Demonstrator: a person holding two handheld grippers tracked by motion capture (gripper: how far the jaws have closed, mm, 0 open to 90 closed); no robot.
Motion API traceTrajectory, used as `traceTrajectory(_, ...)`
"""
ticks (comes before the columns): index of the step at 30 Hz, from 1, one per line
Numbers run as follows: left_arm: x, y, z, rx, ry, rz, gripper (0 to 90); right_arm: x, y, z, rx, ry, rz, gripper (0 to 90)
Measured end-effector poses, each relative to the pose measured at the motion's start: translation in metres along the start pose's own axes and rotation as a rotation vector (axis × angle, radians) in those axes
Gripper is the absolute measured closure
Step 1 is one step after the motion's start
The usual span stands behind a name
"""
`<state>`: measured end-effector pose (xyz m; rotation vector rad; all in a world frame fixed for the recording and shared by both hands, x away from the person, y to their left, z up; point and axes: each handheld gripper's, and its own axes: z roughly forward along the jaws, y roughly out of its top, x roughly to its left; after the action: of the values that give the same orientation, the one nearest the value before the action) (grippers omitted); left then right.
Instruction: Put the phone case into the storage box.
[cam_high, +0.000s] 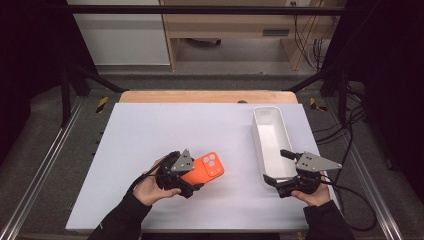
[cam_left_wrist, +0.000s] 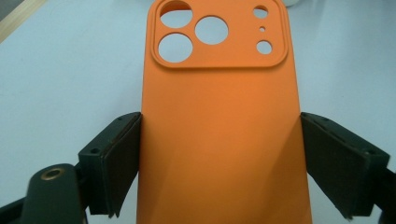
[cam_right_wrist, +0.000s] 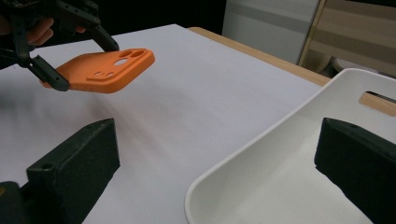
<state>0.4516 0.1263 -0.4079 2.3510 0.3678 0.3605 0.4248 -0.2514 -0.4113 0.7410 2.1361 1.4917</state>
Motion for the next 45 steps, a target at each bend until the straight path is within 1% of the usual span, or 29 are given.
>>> traceTrajectory(10, -0.007, 0.004, 0.001, -0.008, -0.009, 0.024, 15.5, 0.008, 0.004, 0.006, 0.019, 0.015, -0.04, 0.4)
traceTrajectory(20, -0.014, 0.008, 0.002, -0.012, -0.019, 0.056, 15.5, 0.017, 0.009, 0.013, 0.044, 0.044, -0.087, 0.5)
traceTrajectory(23, -0.015, 0.008, 0.003, -0.017, -0.021, 0.056, 15.4, 0.02, 0.01, 0.015, 0.055, 0.053, -0.099, 0.5)
traceTrajectory(31, -0.016, 0.009, 0.005, -0.028, -0.033, 0.077, 15.5, 0.026, 0.012, 0.022, 0.09, 0.073, -0.14, 0.7)
traceTrajectory(38, -0.016, 0.01, 0.005, -0.048, -0.051, 0.093, 15.4, 0.036, 0.019, 0.027, 0.098, 0.112, -0.181, 1.0)
traceTrajectory(42, -0.016, 0.008, 0.005, -0.047, -0.054, 0.112, 15.5, 0.042, 0.023, 0.03, 0.125, 0.129, -0.209, 1.0)
traceTrajectory(45, -0.015, 0.007, 0.005, -0.049, -0.057, 0.113, 15.4, 0.045, 0.027, 0.032, 0.141, 0.141, -0.231, 1.1)
